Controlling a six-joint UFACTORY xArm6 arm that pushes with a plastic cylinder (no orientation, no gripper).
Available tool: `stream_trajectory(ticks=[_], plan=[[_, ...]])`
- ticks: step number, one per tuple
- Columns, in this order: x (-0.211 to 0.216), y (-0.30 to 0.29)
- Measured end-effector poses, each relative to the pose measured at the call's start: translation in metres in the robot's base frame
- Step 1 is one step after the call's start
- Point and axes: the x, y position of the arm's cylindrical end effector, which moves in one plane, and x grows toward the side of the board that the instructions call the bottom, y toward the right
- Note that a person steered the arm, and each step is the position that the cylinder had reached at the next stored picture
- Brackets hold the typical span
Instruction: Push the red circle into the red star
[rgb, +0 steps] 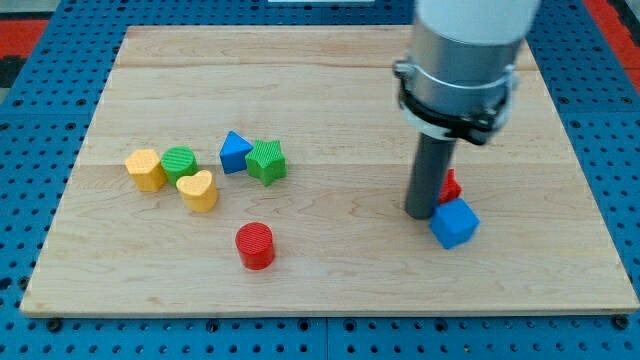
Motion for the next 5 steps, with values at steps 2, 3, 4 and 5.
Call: stream_trajectory(ticks=[2, 3, 4, 5], plan=[[0.011, -0.019], [-0.039, -0.038], [-0.043, 0.006], [-0.018, 0.013]])
